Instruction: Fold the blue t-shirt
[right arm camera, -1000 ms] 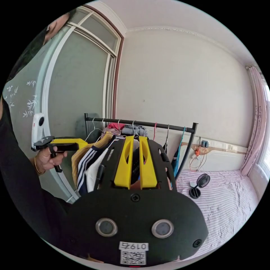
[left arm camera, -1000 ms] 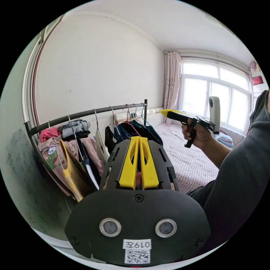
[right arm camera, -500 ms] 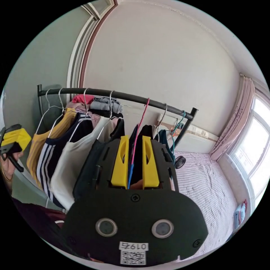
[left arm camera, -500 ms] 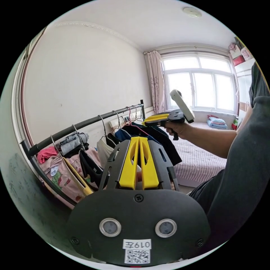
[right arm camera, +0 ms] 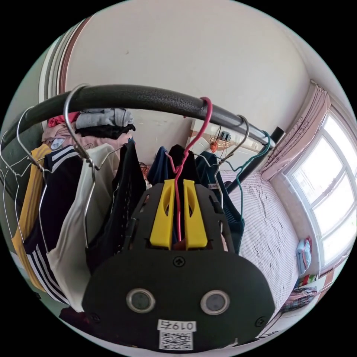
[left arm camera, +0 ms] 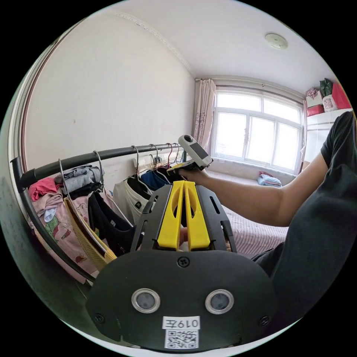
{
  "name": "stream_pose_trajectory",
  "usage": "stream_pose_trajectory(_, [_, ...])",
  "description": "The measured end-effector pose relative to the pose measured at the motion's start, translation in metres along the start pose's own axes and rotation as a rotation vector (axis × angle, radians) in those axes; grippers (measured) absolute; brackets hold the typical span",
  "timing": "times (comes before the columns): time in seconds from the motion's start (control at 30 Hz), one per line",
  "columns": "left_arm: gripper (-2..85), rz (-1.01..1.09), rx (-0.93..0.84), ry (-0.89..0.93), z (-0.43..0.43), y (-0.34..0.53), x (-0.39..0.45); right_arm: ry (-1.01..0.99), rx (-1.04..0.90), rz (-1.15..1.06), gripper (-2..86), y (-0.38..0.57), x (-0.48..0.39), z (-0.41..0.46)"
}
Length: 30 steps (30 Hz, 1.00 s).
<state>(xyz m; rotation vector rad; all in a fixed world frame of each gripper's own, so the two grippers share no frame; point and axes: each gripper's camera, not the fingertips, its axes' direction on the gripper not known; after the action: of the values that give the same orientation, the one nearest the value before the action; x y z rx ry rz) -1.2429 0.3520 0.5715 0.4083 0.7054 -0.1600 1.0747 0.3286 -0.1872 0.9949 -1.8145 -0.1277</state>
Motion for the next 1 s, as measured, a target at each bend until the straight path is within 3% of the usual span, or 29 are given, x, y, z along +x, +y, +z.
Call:
stream_pose_trajectory(0.23, [0.6, -0.023, 0.002, 0.06, 0.015, 0.002, -0.014, 0.034, -0.013, -0.043, -0.9, -0.009, -0.001, 0.006])
stream_pose_trajectory(0.53, [1.0, -0.006, -0.007, 0.103, 0.045, -0.001, -0.01, -0.108, 0.086, -0.077, -1.0, 0.002, 0.021, -0.039])
stream_pose_trajectory(0.83, [2.9, 0.039, 0.04, 0.137, 0.087, -0.005, 0.019, -0.25, 0.169, -0.095, -1.0, 0.08, 0.079, -0.14])
stream_pose_trajectory(1.0, [9.6, 0.153, 0.023, 0.143, 0.127, -0.026, 0.049, -0.218, 0.203, -0.179, -1.0, 0.15, 0.127, -0.232])
